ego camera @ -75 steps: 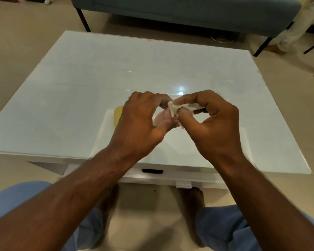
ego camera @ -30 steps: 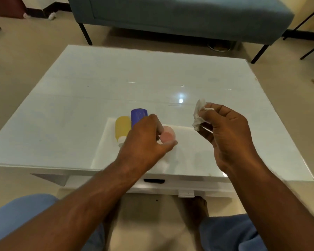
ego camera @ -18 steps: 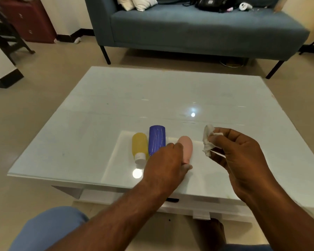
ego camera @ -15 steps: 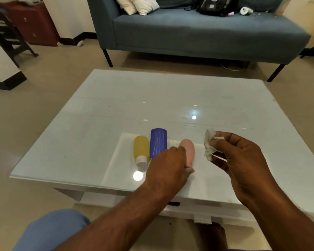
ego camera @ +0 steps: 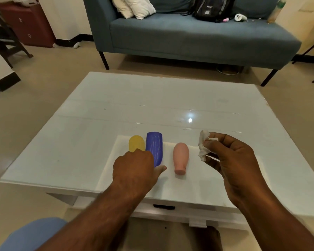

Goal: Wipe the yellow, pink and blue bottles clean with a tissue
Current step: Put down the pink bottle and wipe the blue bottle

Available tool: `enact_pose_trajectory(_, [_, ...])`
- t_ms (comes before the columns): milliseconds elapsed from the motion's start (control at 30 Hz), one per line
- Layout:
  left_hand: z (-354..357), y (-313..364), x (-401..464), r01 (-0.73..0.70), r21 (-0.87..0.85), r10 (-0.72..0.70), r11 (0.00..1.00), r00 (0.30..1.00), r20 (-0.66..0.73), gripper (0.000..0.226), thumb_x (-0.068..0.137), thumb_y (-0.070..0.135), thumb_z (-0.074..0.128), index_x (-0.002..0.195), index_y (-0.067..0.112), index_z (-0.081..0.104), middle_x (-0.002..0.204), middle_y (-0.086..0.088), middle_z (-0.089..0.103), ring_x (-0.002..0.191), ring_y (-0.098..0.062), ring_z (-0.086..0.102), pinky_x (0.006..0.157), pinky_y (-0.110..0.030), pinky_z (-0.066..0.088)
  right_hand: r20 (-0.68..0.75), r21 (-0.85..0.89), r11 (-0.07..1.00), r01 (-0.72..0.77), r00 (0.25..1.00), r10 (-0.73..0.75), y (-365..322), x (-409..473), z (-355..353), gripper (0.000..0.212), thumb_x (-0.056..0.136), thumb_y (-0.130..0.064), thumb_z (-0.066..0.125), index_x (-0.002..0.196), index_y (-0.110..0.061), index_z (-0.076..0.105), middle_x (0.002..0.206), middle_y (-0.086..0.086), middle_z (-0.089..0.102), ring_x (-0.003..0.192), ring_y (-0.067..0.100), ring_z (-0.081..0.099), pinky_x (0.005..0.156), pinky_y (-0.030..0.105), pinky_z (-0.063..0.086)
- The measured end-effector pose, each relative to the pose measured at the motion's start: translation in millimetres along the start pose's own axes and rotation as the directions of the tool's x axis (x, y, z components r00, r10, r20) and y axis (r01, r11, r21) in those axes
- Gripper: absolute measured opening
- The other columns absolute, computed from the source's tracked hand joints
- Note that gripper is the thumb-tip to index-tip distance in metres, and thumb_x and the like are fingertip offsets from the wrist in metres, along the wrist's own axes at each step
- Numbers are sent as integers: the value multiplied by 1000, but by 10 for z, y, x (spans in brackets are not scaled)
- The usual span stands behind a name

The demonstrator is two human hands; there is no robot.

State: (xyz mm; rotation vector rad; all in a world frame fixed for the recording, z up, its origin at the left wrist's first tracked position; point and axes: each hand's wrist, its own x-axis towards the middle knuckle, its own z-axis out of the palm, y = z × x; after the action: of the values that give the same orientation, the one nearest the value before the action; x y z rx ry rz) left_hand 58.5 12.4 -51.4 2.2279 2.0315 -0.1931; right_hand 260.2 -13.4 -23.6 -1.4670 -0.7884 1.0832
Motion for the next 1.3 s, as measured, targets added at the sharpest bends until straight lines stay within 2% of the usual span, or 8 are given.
enact_pose_trajectory(233, [71,67,31,1,-84,5,996,998,67,48,93,55,59,126,20,55,95,4,50,80,-11,52,71,-27,45,-9,-15,1000,2,1000,-2,33,7,-10,15,98,-8,67,105,-16,78,98,-1,81,96,23,76,88,40,63])
enact_pose_trajectory(533, [-159,-168,74,-68,-434,-49,898,966,-252,37,88,59,61,107,27,60,88,9,64,68,-7,62,61,-18,49,-50,54,998,26,999,-23,25,21,-30,17,101,-10,62,103,-21,74,102,2,77,92,24,78,83,34,64])
enact_pose_trajectory(667, [-273,-121,101,-171,-782,-65,599,963,-260,32,83,48,72,105,28,61,98,14,67,83,-6,67,68,-14,51,-108,9,987,163,981,-161,-2,7,-23,18,100,-12,66,98,-28,75,93,-4,77,89,22,77,82,30,64])
enact_pose_trajectory(767, [-292,-66,121,-196,-933,-84,301,969,-231,26,85,39,73,109,28,67,100,10,74,93,-11,72,83,-26,59,-160,-84,951,298,938,-308,-31,-14,-30,15,97,-16,70,101,-29,76,96,-8,77,92,14,73,78,21,60])
enact_pose_trajectory(967, [-279,15,170,-16,-944,-75,-329,997,9,40,76,35,71,114,20,71,106,-1,77,105,-20,72,92,-32,57,-28,-192,855,481,869,-495,-50,-83,-17,20,96,-17,70,109,-31,74,110,-7,75,102,8,71,80,11,56])
enact_pose_trajectory(1033, [-264,18,180,27,-903,-61,-429,996,58,45,76,31,72,117,14,70,110,-8,76,106,-22,72,93,-35,57,41,-271,802,533,838,-544,-27,-114,1,24,94,-16,73,114,-30,73,111,-12,74,105,7,70,84,12,57])
enact_pose_trajectory(1100, [-239,37,171,35,-917,-47,-398,997,59,42,78,31,72,117,15,72,108,-7,76,103,-24,73,89,-37,59,113,-348,736,581,805,-582,5,-125,15,27,91,-12,78,114,-25,74,110,-15,74,103,5,70,82,11,56])
enact_pose_trajectory(1300, [-147,191,49,-38,-998,20,-56,999,-39,38,83,47,66,111,21,73,98,2,78,94,-18,75,82,-32,62,319,-428,586,688,722,-614,126,-143,111,23,92,-25,69,114,-18,72,106,-15,69,103,1,65,81,5,51])
